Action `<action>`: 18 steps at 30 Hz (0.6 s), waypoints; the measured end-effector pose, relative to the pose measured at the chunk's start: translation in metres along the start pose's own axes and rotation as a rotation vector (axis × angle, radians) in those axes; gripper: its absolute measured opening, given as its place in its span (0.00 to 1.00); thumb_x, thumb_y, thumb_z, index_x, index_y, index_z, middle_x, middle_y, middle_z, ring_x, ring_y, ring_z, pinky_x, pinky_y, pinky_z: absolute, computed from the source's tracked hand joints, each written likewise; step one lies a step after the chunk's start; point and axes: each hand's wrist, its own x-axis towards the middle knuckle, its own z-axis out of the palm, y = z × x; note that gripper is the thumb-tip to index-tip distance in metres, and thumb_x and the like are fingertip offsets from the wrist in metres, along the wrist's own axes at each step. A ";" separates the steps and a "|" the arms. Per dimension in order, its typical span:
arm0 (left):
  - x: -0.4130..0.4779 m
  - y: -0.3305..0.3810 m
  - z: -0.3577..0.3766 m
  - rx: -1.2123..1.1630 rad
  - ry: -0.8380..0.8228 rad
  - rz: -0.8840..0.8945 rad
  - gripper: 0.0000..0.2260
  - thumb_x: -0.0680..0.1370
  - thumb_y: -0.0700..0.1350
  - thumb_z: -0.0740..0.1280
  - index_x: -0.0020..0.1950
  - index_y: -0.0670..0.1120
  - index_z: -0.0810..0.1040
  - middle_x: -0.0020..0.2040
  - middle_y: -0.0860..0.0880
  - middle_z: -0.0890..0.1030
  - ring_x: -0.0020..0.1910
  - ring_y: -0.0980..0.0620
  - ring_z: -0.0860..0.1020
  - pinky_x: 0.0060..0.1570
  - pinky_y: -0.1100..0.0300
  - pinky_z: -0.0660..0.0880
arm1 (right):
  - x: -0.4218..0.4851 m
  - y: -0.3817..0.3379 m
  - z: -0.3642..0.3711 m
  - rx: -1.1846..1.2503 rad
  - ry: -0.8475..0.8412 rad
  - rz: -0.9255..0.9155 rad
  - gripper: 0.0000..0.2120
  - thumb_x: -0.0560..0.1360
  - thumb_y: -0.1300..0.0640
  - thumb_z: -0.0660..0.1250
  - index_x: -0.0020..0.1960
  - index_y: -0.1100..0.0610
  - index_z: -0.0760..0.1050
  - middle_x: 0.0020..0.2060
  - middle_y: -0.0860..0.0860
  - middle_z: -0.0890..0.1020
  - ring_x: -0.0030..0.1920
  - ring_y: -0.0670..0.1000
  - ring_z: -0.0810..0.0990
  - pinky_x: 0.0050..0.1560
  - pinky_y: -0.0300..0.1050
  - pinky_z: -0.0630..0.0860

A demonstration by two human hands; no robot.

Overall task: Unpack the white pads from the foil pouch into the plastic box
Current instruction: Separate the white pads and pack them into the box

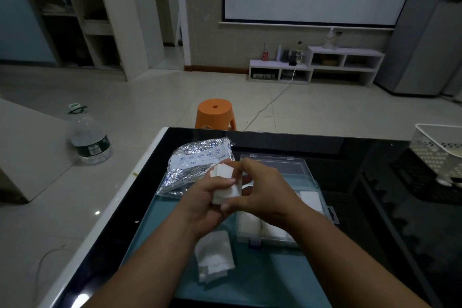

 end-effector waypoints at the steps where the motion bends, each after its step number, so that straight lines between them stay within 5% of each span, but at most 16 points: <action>1: 0.001 -0.001 -0.001 0.044 0.010 0.011 0.31 0.63 0.29 0.66 0.64 0.45 0.71 0.53 0.40 0.78 0.49 0.43 0.81 0.39 0.53 0.80 | 0.000 -0.001 -0.001 -0.025 -0.013 -0.024 0.32 0.56 0.40 0.78 0.57 0.38 0.71 0.56 0.35 0.76 0.55 0.43 0.75 0.64 0.52 0.71; 3: 0.002 -0.002 -0.004 0.150 0.036 0.041 0.33 0.63 0.28 0.64 0.67 0.46 0.70 0.55 0.39 0.75 0.48 0.44 0.79 0.40 0.54 0.78 | -0.001 -0.003 -0.003 -0.099 -0.029 -0.058 0.36 0.58 0.44 0.81 0.62 0.38 0.69 0.55 0.37 0.74 0.57 0.42 0.71 0.64 0.48 0.65; 6: 0.001 0.000 -0.001 0.179 0.014 0.040 0.35 0.63 0.28 0.65 0.67 0.48 0.70 0.53 0.41 0.76 0.44 0.46 0.80 0.30 0.59 0.75 | 0.000 -0.003 -0.002 -0.141 -0.011 -0.051 0.28 0.61 0.47 0.80 0.52 0.40 0.67 0.58 0.41 0.75 0.58 0.45 0.72 0.65 0.51 0.68; 9: -0.002 0.001 0.004 0.144 -0.043 0.020 0.30 0.64 0.29 0.65 0.63 0.47 0.72 0.51 0.41 0.77 0.43 0.45 0.81 0.31 0.59 0.76 | 0.001 -0.001 -0.001 -0.111 -0.008 -0.017 0.25 0.61 0.48 0.79 0.49 0.41 0.67 0.53 0.40 0.74 0.54 0.44 0.72 0.62 0.51 0.72; 13: 0.002 0.000 -0.001 0.232 -0.010 0.032 0.32 0.61 0.26 0.63 0.62 0.47 0.72 0.53 0.38 0.71 0.46 0.43 0.76 0.32 0.58 0.75 | -0.004 -0.007 -0.008 -0.179 -0.062 -0.086 0.28 0.64 0.48 0.79 0.58 0.45 0.68 0.53 0.35 0.64 0.53 0.38 0.59 0.60 0.42 0.59; 18: -0.001 -0.001 0.002 0.266 0.040 0.011 0.32 0.64 0.30 0.66 0.67 0.46 0.71 0.52 0.41 0.77 0.45 0.45 0.81 0.37 0.57 0.76 | -0.003 -0.008 -0.003 -0.142 -0.059 -0.079 0.26 0.66 0.52 0.76 0.53 0.40 0.62 0.51 0.39 0.70 0.54 0.44 0.70 0.64 0.52 0.71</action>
